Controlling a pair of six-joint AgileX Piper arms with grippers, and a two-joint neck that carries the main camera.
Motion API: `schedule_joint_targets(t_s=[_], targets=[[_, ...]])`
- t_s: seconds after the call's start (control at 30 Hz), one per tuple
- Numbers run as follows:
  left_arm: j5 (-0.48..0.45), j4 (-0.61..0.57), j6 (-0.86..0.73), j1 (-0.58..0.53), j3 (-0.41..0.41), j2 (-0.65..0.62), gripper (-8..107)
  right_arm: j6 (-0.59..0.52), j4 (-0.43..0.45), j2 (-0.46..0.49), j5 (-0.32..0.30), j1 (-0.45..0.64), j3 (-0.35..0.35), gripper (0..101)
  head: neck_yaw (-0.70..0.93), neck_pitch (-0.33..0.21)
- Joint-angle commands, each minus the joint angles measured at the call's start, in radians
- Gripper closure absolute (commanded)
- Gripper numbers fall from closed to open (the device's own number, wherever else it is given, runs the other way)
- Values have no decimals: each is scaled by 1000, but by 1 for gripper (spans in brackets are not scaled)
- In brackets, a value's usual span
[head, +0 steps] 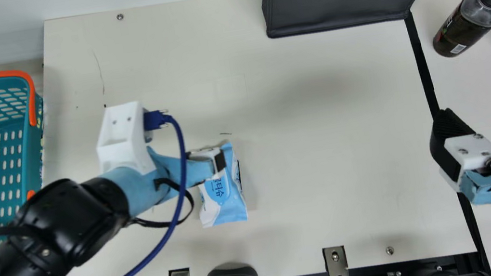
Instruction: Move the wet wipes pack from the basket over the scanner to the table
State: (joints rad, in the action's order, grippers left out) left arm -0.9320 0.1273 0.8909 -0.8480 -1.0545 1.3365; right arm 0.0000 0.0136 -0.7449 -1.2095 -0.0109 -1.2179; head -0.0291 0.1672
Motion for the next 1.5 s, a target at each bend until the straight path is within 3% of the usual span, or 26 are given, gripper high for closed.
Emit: schedule_joint_targets(t_s=[0.0, 0.43, 0.87, 1.47], targets=[[-4, 17, 46, -40, -21, 31, 22, 0, 0, 0, 0, 0, 0, 6, 2, -29], [-91, 149, 257, -181, -136, 195, 107, 0, 0, 0, 0, 0, 0, 6, 2, -29], [-161, 150, 317, -204, -189, 322, 107, 0, 0, 0, 0, 0, 0, 6, 2, -29], [-105, 53, 281, -151, -125, 419, 107, 0, 0, 0, 0, 0, 0, 6, 2, -29]])
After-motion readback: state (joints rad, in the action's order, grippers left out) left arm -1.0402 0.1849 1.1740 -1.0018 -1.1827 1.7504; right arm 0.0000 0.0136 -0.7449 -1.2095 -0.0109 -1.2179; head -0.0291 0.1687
